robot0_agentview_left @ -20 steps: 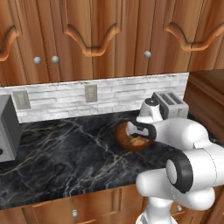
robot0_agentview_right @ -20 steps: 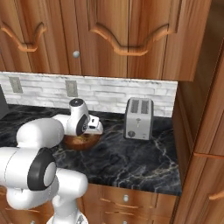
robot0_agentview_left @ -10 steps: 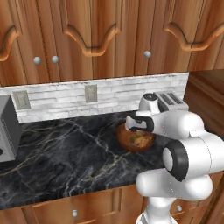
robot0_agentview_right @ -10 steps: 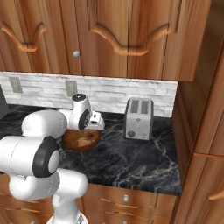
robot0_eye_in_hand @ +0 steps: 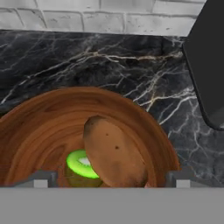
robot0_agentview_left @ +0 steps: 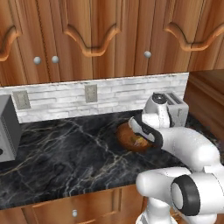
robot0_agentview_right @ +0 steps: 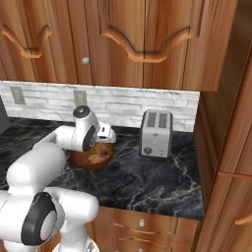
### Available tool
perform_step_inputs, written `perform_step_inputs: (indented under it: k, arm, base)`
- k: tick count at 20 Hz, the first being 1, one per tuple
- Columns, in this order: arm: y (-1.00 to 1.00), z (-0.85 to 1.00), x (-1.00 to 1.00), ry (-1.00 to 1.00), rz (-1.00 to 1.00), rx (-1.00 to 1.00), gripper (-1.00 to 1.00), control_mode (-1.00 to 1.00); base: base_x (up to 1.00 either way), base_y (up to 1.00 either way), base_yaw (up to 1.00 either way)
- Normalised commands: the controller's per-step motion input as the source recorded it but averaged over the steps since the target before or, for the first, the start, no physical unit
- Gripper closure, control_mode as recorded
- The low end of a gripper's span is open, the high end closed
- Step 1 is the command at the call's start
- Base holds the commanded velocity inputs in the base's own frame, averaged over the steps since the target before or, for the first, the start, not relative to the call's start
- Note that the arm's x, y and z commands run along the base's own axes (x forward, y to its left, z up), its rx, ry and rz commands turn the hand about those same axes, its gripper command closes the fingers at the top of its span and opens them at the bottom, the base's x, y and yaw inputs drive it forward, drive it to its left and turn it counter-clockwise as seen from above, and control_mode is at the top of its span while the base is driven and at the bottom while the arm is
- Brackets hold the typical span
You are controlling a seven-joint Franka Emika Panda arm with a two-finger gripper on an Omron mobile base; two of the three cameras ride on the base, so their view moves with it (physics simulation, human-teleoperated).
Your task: Take the kiwi, potato, and chicken drumstick from the freezer and place them in the bowl on the counter.
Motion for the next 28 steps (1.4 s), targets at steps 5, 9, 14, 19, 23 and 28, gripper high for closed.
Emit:
perform_step_inputs:
  k: [5,9,14,19,23,28]
  arm:
    - [0.11,0.68,-0.50,-0.04,0.00,-0.01,-1.00,-1.00]
    - [0.17,0.73,-0.72,0.00,-0.01,-0.01,-1.00,-1.00]
    - [0.03,0.51,-0.92,0.00,0.00,0.00,-1.00,-1.00]
    - [0.00,0.65,-0.87,0.00,0.00,0.00,-1.00,-1.00]
    - [0.00,0.67,-0.82,0.00,0.00,0.03,-1.00,-1.00]
    - [-0.04,0.62,-0.74,0.00,-0.02,0.02,-1.00,-1.00]
  base:
    - [0.00,0.00,0.00]
    - [0.00,0.00,0.00]
    - [0.00,0.00,0.00]
    - [0.00,0.00,0.00]
    - [0.00,0.00,0.00]
    - [0.00,0.00,0.00]
